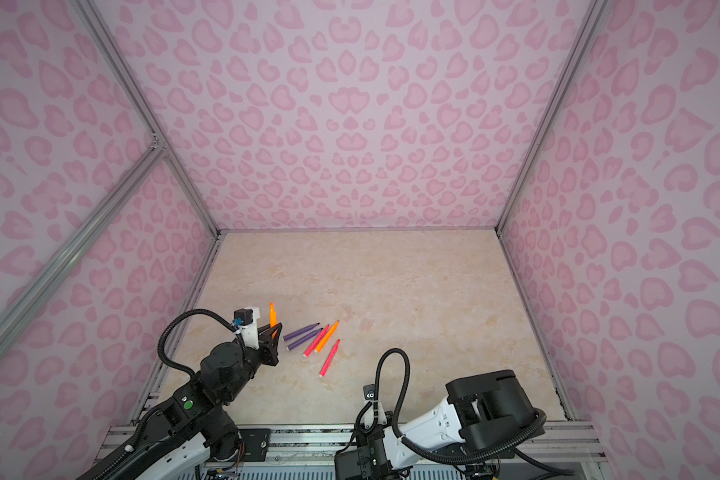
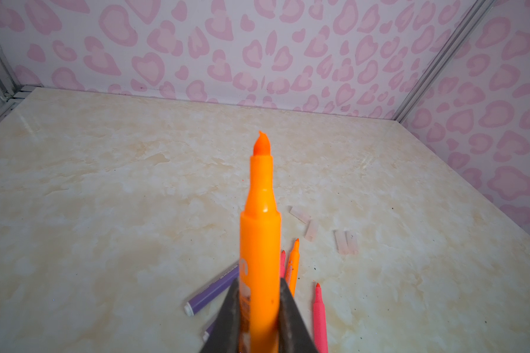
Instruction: Insert the pens into the pen caps
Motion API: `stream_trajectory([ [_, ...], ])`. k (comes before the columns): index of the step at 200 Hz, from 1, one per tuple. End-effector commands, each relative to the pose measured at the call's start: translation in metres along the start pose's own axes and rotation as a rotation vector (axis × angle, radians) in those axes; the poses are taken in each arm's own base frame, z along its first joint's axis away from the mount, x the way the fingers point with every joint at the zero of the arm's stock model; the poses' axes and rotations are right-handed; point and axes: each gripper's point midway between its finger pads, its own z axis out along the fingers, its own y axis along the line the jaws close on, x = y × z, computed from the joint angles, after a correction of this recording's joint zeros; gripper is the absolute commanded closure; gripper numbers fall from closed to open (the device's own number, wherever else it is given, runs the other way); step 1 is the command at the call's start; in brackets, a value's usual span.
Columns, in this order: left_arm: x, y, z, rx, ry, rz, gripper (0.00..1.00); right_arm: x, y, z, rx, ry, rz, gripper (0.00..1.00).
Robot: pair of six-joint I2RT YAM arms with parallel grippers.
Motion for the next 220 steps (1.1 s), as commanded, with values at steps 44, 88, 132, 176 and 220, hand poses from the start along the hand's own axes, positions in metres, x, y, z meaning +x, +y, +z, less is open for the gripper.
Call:
stream_trajectory([
  [44,0.000,-0.001,0.002,0.002,0.004,-0.006,0.96,0.000,-0.040,0.021,0.108,0.044,0.026,1.00],
  [88,0.000,-0.002,0.002,0.004,0.002,-0.006,0.97,-0.011,-0.052,0.031,0.140,0.047,0.033,0.99],
  [132,-0.001,-0.002,0.002,0.006,-0.001,-0.006,0.97,-0.026,-0.059,0.020,0.151,0.013,0.041,0.81],
  [176,-0.001,-0.003,0.002,0.013,-0.002,-0.006,0.97,-0.049,-0.071,-0.001,0.166,-0.047,0.047,0.66],
  [220,-0.001,-0.004,0.001,0.019,-0.006,-0.008,0.96,-0.067,-0.087,0.005,0.117,-0.054,0.164,0.49],
])
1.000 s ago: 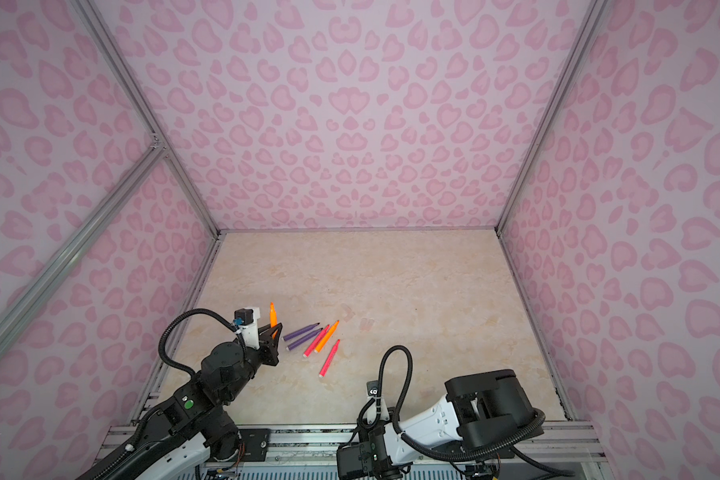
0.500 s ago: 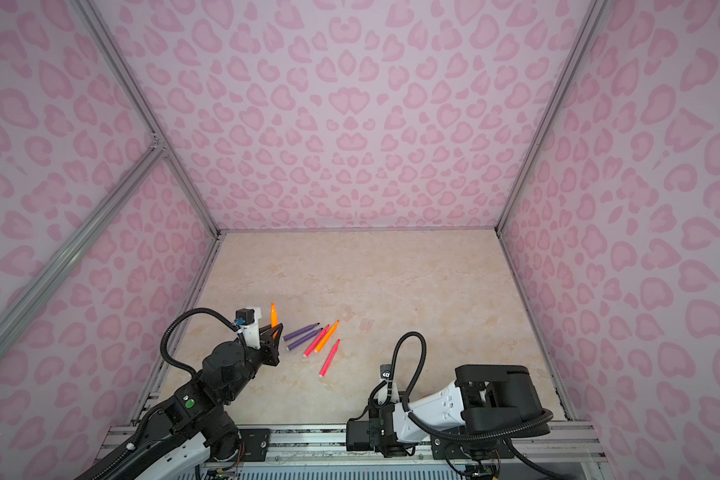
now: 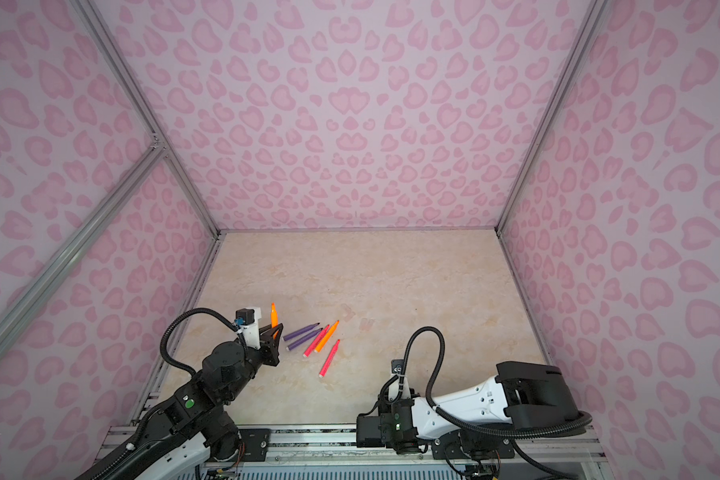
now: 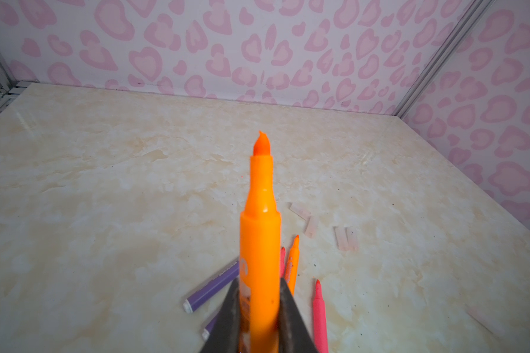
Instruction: Insert the pens into the pen caps
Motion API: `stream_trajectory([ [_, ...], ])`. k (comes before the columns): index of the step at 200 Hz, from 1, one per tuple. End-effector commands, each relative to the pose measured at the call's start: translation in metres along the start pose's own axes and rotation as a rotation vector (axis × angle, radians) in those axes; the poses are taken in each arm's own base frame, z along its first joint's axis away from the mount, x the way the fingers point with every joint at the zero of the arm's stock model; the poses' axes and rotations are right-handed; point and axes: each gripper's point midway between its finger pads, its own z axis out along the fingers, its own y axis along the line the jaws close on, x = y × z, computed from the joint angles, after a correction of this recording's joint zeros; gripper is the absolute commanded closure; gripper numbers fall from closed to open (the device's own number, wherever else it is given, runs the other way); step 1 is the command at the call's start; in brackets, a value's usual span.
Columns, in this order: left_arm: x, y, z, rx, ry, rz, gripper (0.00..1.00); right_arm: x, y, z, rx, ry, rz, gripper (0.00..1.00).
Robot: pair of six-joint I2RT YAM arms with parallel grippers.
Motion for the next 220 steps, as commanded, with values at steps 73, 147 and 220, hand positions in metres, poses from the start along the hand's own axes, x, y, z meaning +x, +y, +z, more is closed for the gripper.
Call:
stream_trajectory([
  [73,-0.005,-0.004,-0.002,0.029,-0.027,-0.013,0.96,-0.048,-0.032,0.016,-0.256,-0.063,0.406,0.31],
  [147,-0.008,-0.004,-0.002,0.026,-0.034,-0.012,0.96,-0.037,-0.040,0.032,-0.245,0.040,0.440,0.24],
  [220,-0.008,-0.004,-0.002,0.024,-0.030,-0.010,0.96,-0.034,-0.043,0.038,-0.197,0.071,0.404,0.22],
])
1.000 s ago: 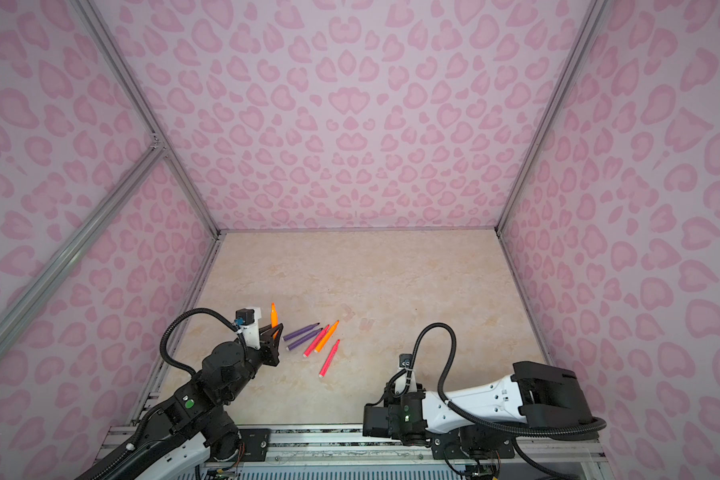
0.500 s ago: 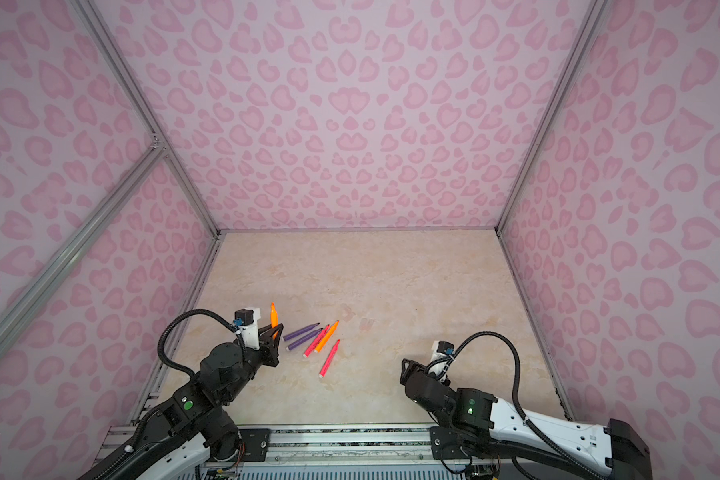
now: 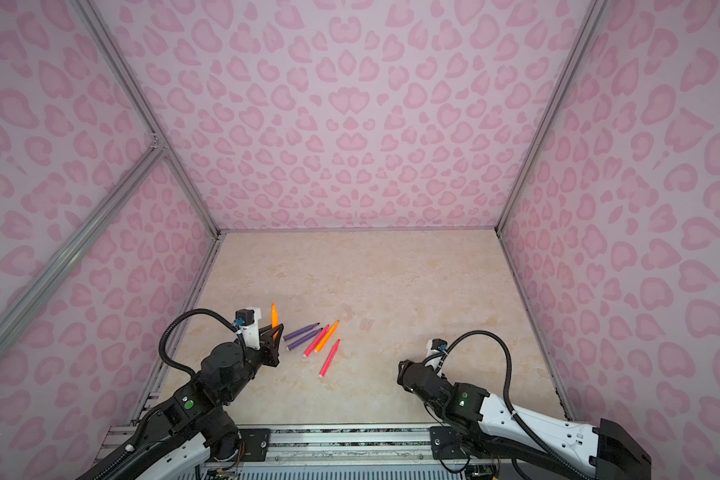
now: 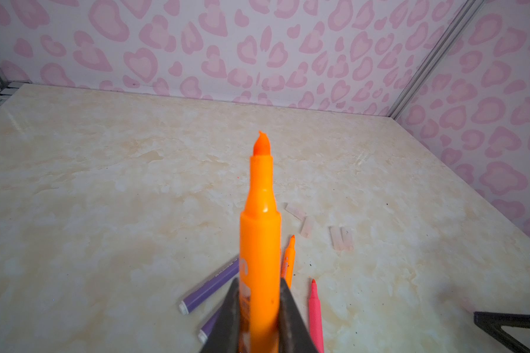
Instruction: Insert the pens into the pen caps
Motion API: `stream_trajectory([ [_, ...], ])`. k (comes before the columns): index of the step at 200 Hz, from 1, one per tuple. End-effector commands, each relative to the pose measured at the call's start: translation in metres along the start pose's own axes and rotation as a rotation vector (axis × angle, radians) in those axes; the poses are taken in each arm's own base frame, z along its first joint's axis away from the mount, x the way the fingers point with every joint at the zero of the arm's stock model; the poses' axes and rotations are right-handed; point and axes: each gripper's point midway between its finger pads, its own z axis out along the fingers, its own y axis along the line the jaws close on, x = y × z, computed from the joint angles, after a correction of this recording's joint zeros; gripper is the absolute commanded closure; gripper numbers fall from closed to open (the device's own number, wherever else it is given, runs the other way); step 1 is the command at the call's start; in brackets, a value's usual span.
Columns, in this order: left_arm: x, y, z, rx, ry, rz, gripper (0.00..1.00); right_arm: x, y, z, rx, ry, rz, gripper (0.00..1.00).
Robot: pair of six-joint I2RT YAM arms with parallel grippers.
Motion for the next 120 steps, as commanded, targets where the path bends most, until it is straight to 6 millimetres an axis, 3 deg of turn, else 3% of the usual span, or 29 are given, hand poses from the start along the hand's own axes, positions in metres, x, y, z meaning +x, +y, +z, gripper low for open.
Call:
stream_trajectory([
  [1,-0.007,-0.002,0.000,0.007,-0.026,-0.006,0.96,0.000,-0.004,0.002,0.033,0.004,-0.025,0.22],
  [79,-0.007,-0.003,-0.001,0.013,-0.028,-0.009,0.96,-0.008,-0.032,0.016,0.215,-0.027,-0.079,0.19],
  [120,-0.008,-0.003,-0.001,0.014,-0.029,-0.010,0.96,-0.010,-0.037,0.024,0.193,-0.027,-0.054,0.18],
])
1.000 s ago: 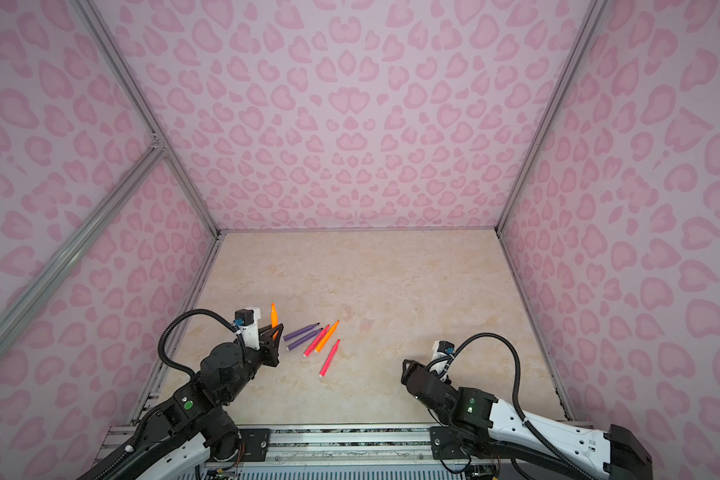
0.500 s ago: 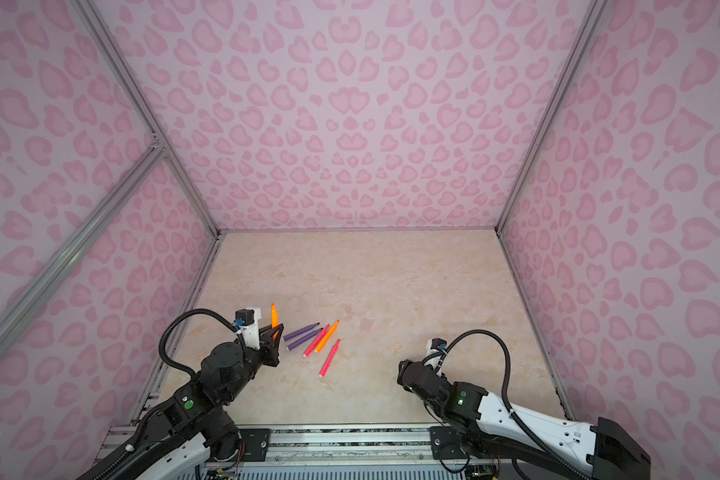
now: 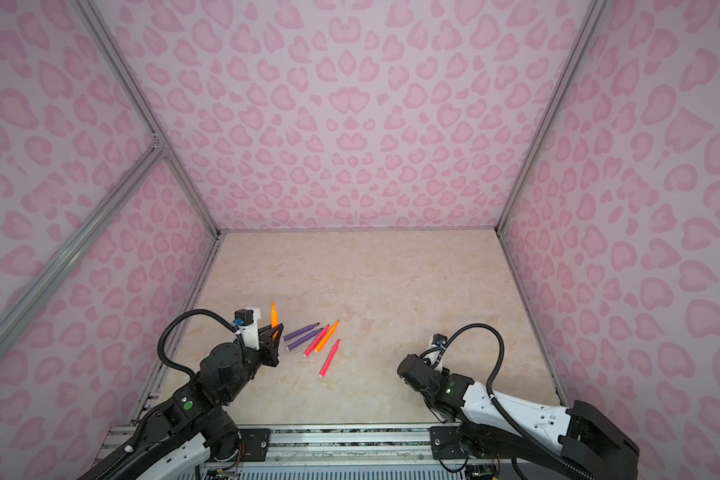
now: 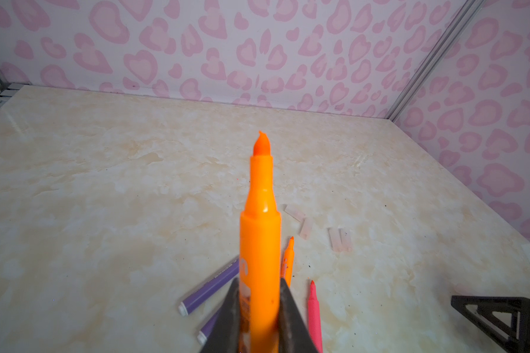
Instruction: Insert the pens into the pen caps
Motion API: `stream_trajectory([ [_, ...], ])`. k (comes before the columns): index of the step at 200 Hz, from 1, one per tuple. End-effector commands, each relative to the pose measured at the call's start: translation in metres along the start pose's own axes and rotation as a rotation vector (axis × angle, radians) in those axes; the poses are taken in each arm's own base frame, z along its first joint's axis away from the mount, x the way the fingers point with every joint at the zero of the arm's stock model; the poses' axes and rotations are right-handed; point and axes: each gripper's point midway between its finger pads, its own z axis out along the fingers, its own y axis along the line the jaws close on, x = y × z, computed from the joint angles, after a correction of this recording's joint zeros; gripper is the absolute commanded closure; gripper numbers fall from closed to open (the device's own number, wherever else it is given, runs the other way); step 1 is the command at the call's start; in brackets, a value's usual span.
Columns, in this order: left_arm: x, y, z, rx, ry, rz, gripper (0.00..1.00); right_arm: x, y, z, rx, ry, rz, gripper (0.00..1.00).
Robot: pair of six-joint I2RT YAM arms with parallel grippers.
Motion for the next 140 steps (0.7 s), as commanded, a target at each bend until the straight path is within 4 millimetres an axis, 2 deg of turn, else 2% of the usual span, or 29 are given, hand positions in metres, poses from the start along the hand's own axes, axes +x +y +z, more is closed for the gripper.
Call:
stream_trajectory([
  [1,-0.006,-0.002,0.000,0.009,-0.024,-0.007,0.97,0.007,-0.006,0.005,0.000,0.037,-0.006,0.18],
  [75,-0.006,-0.003,0.000,0.011,-0.022,-0.006,0.96,-0.006,-0.027,0.014,0.109,0.006,-0.006,0.17],
  [140,-0.007,-0.004,-0.001,0.018,-0.025,-0.005,0.97,-0.021,-0.031,0.026,0.158,-0.013,0.053,0.17],
])
